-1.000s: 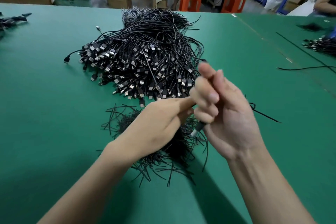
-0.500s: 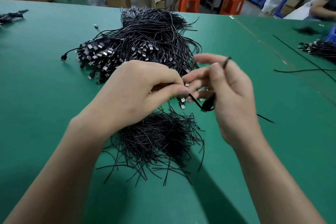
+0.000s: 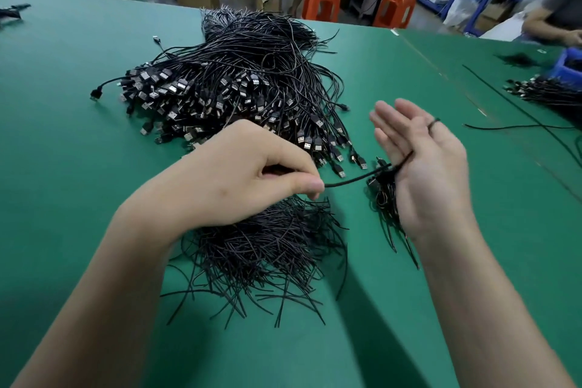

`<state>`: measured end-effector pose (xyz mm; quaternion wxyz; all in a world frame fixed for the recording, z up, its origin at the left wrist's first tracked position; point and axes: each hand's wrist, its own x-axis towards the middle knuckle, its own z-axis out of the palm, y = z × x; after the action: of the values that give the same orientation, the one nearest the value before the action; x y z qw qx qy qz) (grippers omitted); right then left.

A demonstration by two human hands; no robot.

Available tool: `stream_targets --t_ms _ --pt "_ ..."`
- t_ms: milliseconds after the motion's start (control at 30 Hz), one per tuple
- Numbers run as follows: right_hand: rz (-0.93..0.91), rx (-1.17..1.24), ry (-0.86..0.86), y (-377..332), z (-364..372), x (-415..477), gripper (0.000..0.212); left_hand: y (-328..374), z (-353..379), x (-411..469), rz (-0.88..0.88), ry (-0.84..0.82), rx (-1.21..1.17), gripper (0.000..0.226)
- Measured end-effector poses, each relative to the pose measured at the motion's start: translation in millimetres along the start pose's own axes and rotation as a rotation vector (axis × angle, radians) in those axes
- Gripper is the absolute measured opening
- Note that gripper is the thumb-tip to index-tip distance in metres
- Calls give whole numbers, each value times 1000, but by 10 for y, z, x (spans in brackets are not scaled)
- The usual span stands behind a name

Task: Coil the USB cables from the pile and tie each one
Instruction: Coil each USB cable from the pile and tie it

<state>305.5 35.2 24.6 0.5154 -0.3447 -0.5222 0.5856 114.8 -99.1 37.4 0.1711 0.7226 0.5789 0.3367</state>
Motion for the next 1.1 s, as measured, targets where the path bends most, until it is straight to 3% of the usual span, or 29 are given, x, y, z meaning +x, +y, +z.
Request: stream_targets --t_ms 100,167,300,400,500,567,633,733,800,867,933,1000,1100 --pt "-292 -551 -247 113 75 -113 28 7 -43 7 41 103 -73 20" --pt "-206 -588 -411 150 91 -211 32 -36 -119 -21 49 259 -75 18" --pt "187 -275 -797 162 215 -419 66 -119 -103 -18 16 453 -90 18" --pt "354 189 -935 75 312 -505 45 -211 -26 42 -26 482 -136 19" --pt "288 563 -837 -58 401 -475 31 -189 114 80 -82 260 -145 23" --pt "122 538 -657 -136 442 -398 29 -108 217 87 -95 128 -175 20" --pt "-111 265 -486 -171 438 -306 31 -24 254 95 -79 88 -108 20" --pt "-467 -351 -363 -126 389 -260 28 49 147 82 6 165 142 23" --pt "-534 -684 -369 -63 354 -307 27 59 29 37 47 277 172 21" --pt "-349 -710 -487 5 325 -362 41 47 -48 -3 76 371 138 17" --pt "-11 -391 -694 21 325 -445 54 -8 -48 -11 71 417 15 18" --pt "277 5 -846 -11 325 -506 50 -63 13 16 50 415 -145 18" --pt "331 309 -918 -56 312 -512 33 -83 239 101 19 302 -226 24"
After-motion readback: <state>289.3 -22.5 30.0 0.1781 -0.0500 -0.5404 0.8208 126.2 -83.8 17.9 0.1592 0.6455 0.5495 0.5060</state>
